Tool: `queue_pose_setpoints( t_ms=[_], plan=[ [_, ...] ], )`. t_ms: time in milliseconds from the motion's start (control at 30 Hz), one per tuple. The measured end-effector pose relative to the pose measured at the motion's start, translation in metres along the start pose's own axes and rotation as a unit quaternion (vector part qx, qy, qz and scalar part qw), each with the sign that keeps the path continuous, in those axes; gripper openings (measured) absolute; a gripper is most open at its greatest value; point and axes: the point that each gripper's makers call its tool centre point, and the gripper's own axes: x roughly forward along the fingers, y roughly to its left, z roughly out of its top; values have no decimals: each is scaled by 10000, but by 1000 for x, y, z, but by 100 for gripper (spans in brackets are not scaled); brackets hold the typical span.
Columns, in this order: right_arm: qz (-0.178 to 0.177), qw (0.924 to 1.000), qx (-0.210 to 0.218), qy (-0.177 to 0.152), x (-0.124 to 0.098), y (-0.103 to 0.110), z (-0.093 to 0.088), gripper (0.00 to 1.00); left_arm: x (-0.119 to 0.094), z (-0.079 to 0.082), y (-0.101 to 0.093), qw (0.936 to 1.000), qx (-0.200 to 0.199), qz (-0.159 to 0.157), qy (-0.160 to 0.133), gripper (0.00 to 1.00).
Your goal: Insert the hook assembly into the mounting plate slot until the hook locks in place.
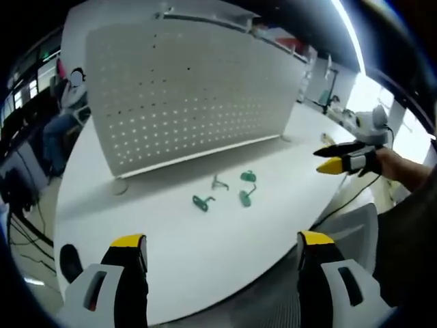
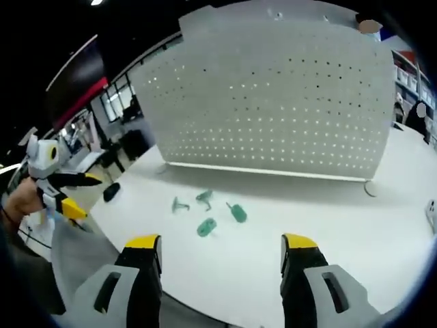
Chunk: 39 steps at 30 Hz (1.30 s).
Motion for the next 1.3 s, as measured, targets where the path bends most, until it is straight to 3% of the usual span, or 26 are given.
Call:
queue_pose_setpoints(
  t_ms=[300, 367, 900, 1100, 1300],
  plan=[
    [199, 9996, -161, 123, 16, 9, -2, 65, 1, -2, 1, 10000, 27, -15, 82, 92],
    [220, 9997, -124, -37, 20, 10, 4, 65, 1, -2, 1, 10000, 26, -15, 83, 92],
    [814, 9932, -446, 697, 80, 37, -11, 53, 0, 5, -3, 9999, 91, -47, 69, 93],
    [863, 9900, -643, 910, 106, 41, -17, 50, 0, 5, -2, 9999, 77, -40, 74, 93],
    [980, 9871, -388, 1202, 128, 46, -29, 43, 0, 2, -1, 9999, 49, -42, 92, 93]
  ],
)
